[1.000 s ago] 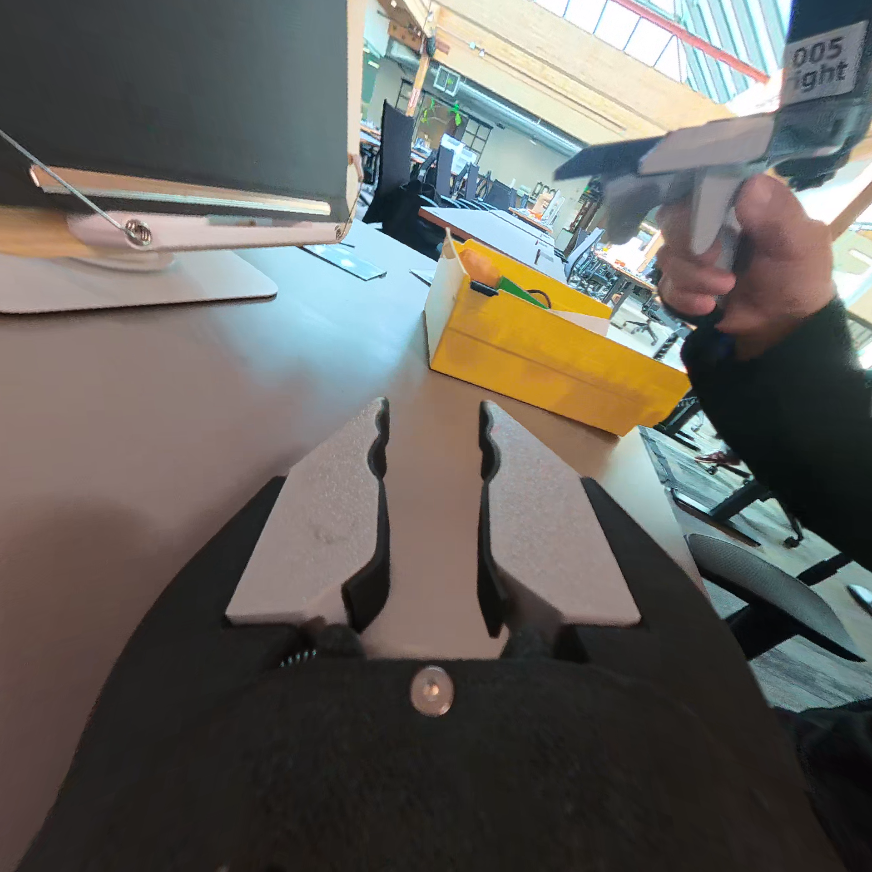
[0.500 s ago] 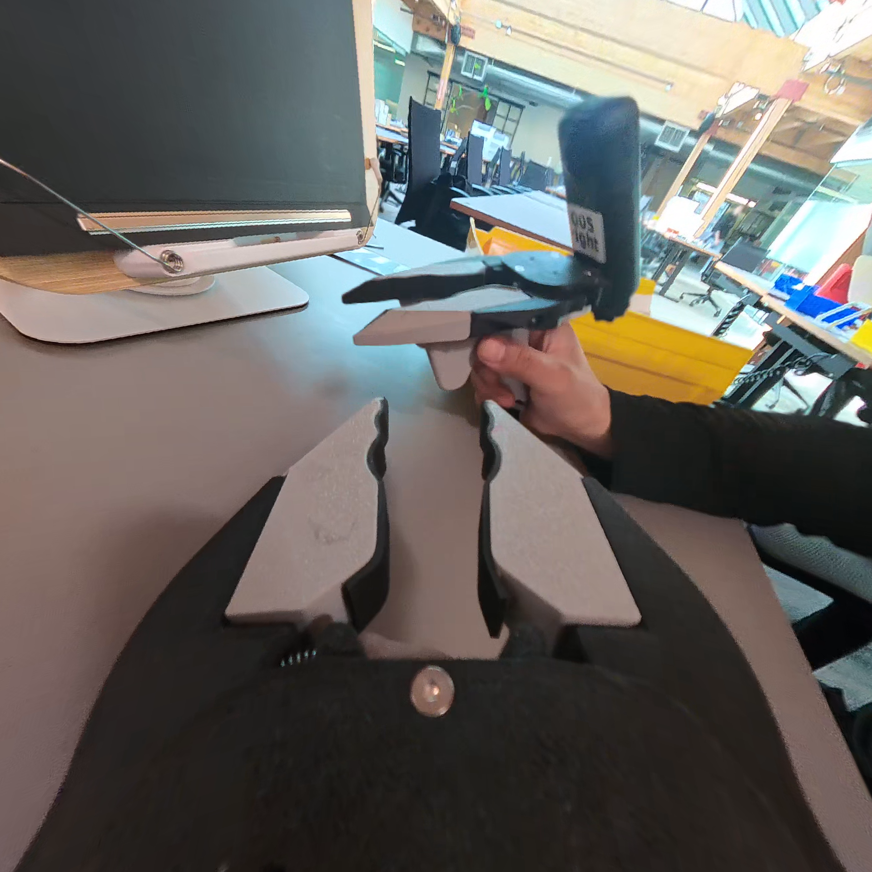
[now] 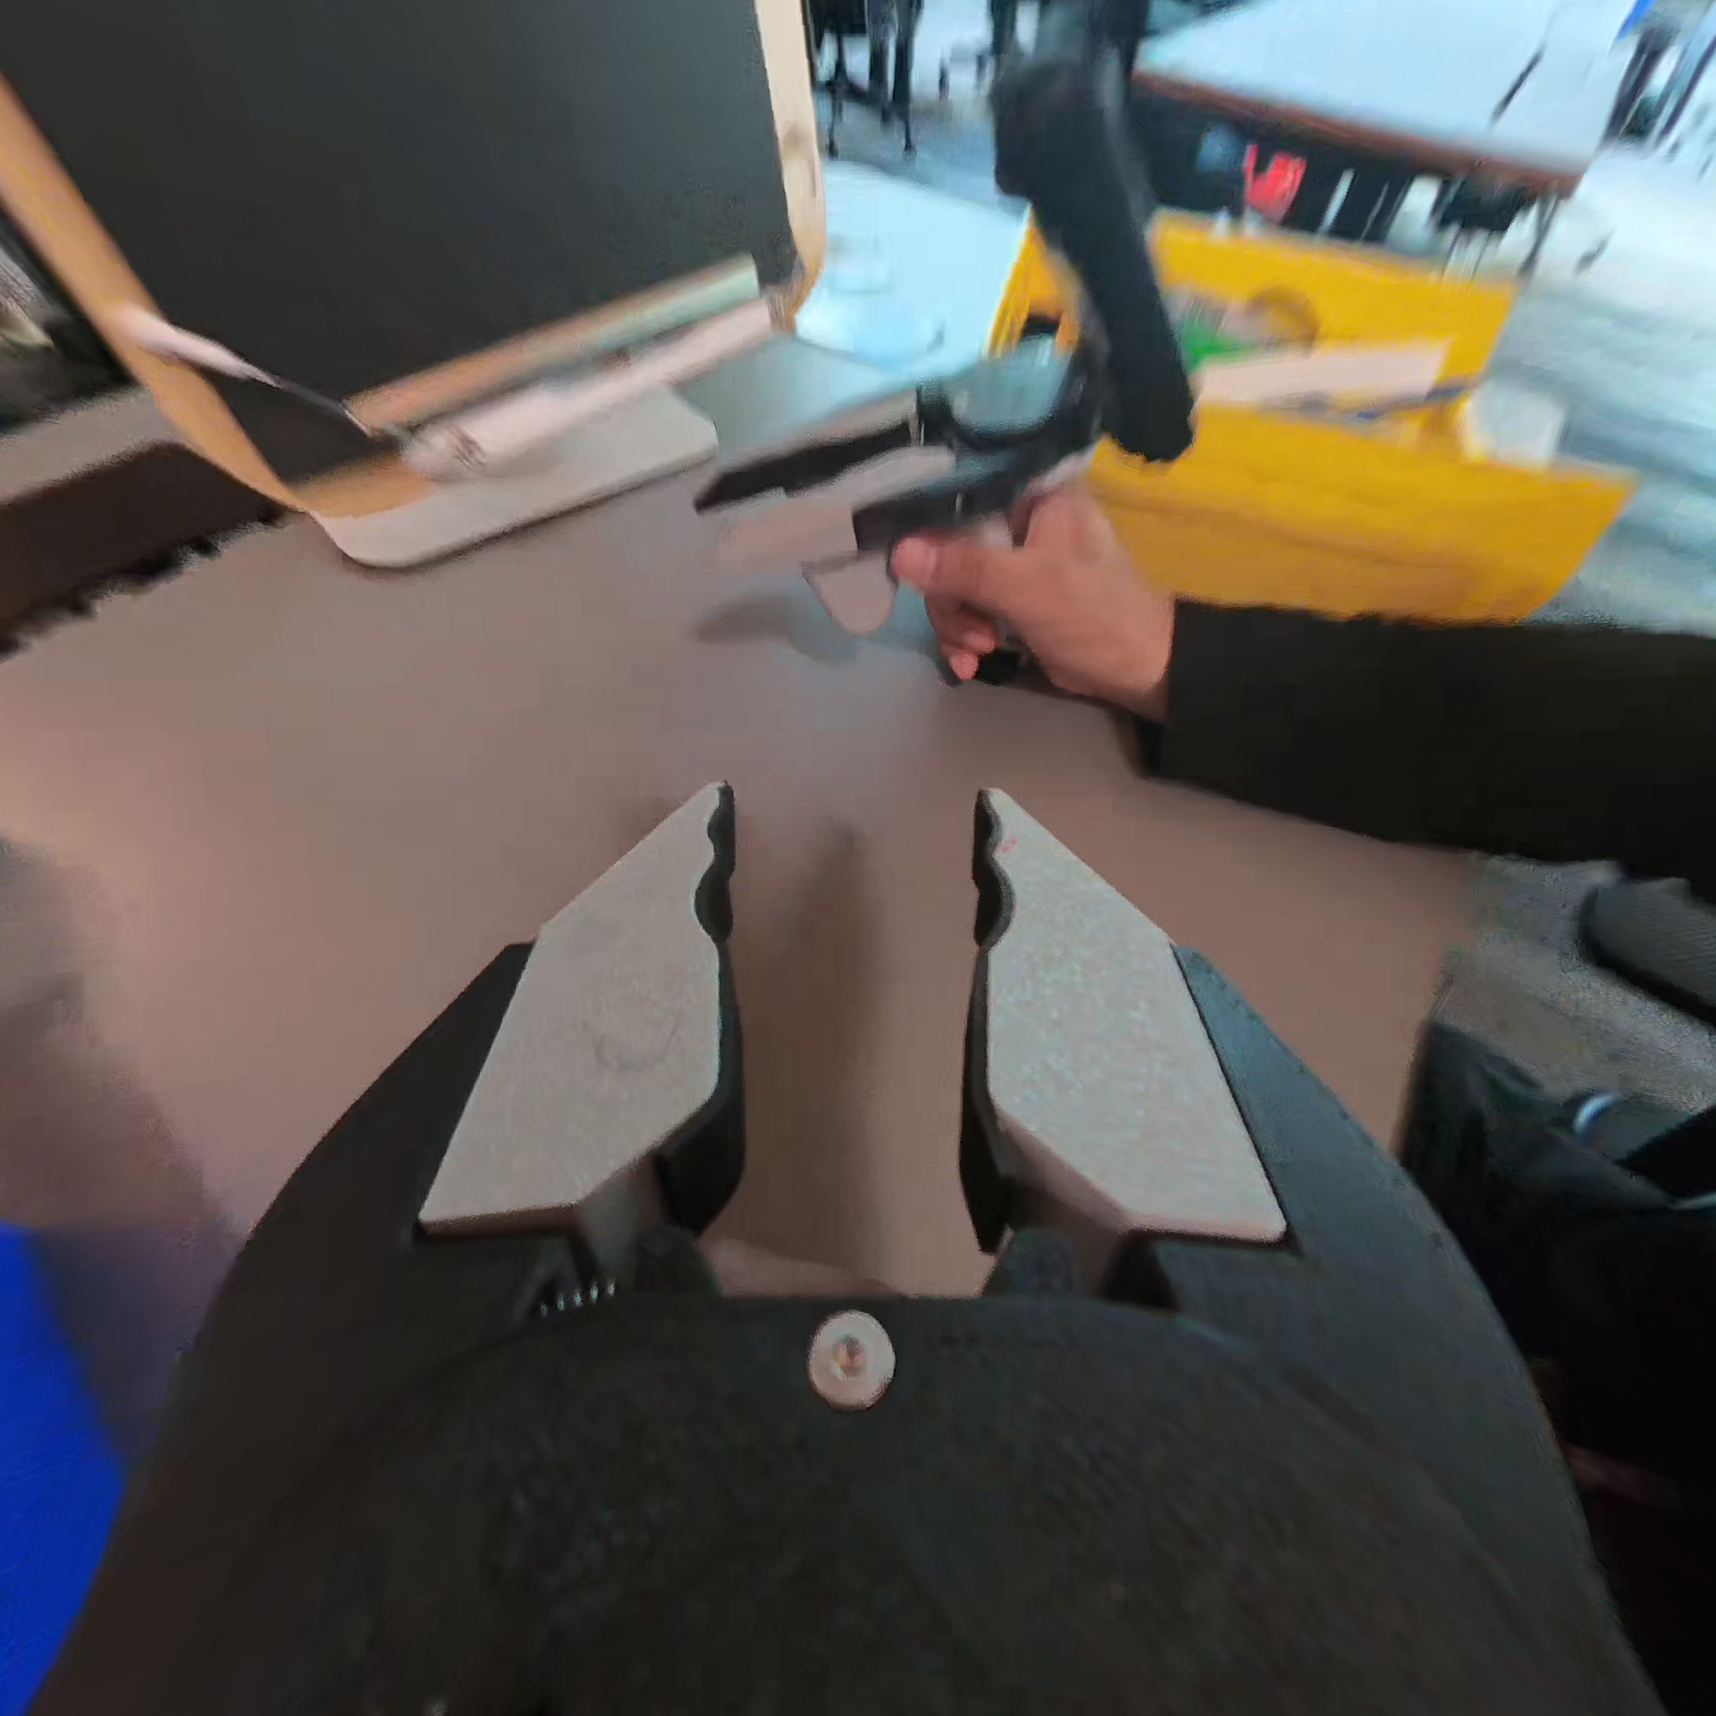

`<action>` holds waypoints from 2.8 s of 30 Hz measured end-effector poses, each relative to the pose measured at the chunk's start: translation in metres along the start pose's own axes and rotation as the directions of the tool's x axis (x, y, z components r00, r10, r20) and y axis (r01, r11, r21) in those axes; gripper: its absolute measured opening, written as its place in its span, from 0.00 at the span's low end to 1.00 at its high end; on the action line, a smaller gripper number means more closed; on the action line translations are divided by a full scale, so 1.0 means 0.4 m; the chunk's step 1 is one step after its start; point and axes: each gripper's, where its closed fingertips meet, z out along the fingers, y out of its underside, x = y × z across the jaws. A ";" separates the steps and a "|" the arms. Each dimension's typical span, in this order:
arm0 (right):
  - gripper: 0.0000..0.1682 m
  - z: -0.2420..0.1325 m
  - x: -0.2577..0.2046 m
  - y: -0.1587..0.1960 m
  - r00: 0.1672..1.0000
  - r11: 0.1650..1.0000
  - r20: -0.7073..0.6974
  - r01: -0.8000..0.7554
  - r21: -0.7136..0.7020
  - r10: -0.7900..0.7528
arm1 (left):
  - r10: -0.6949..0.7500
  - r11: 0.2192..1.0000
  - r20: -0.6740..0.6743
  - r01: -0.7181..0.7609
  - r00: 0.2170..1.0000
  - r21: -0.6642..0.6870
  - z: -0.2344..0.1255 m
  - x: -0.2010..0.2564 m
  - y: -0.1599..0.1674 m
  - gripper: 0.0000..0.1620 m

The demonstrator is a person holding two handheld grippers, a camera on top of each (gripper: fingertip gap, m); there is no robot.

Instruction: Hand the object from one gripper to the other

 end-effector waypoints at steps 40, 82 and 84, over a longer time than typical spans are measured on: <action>0.30 -0.037 0.009 -0.003 0.998 0.997 -0.015 -0.065 0.045 0.066 | 0.613 0.368 -0.199 -0.499 0.765 -0.785 -0.283 -0.665 0.382 0.17; 0.31 -0.057 -0.172 -0.018 0.936 0.998 0.351 -0.026 0.051 0.007 | 0.196 0.970 0.073 -0.204 0.978 0.135 -0.080 -0.088 -0.250 0.05; 0.31 -0.065 -0.171 -0.024 0.933 0.998 0.360 -0.024 0.063 0.000 | 0.171 0.964 0.028 -0.174 0.985 0.202 -0.012 -0.039 -0.230 0.05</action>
